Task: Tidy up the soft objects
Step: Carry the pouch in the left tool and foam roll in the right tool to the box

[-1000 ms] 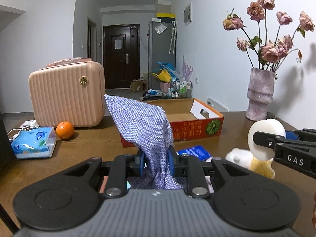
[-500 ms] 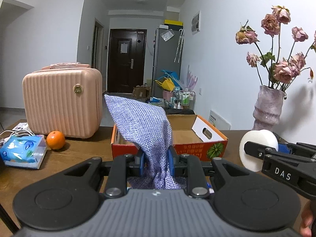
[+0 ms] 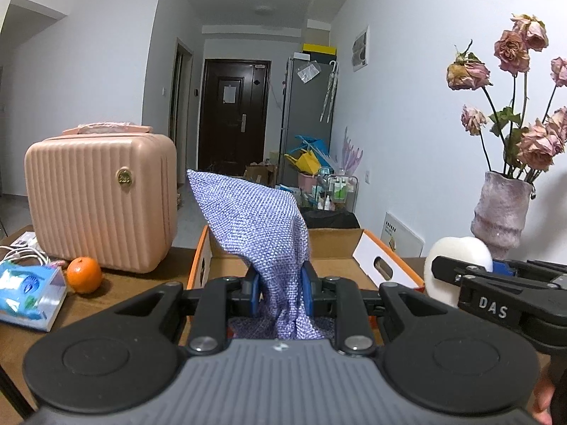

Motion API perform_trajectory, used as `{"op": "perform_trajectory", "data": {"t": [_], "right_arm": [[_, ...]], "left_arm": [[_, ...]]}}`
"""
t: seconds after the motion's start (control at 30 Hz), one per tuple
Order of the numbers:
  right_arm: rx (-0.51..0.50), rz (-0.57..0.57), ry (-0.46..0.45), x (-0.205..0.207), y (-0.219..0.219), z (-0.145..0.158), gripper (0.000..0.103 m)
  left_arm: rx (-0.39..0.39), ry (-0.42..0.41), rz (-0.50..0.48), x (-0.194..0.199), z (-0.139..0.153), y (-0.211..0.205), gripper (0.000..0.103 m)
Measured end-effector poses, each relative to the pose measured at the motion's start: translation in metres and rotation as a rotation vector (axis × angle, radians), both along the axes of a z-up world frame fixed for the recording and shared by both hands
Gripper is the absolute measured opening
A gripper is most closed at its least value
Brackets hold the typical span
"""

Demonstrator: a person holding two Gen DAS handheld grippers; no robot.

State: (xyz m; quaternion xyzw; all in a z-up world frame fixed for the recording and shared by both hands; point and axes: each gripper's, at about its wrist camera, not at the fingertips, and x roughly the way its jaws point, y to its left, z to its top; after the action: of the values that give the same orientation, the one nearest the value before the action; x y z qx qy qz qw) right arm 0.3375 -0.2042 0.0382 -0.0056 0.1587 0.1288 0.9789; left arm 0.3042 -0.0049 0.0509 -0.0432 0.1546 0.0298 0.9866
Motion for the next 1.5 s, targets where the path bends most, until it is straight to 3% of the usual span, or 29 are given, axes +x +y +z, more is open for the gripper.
{"op": "perform_trajectory", "data": {"t": [0.77, 1.07, 1.23, 1.5], "right_arm": [[0.049, -0.014, 0.073, 0.102, 0.011, 0.012, 0.029], [0.018, -0.021, 0.048, 0.13, 0.026, -0.01, 0.029], [0.006, -0.013, 0.078, 0.14, 0.034, -0.026, 0.029], [0.002, -0.02, 0.109, 0.149, 0.039, -0.038, 0.029]], "left_arm": [[-0.058, -0.005, 0.082, 0.095, 0.007, 0.012, 0.023], [-0.049, 0.087, 0.133, 0.137, -0.017, 0.021, 0.023], [-0.036, 0.151, 0.143, 0.153, -0.035, 0.023, 0.023], [-0.011, 0.165, 0.139, 0.158, -0.046, 0.019, 0.023]]}}
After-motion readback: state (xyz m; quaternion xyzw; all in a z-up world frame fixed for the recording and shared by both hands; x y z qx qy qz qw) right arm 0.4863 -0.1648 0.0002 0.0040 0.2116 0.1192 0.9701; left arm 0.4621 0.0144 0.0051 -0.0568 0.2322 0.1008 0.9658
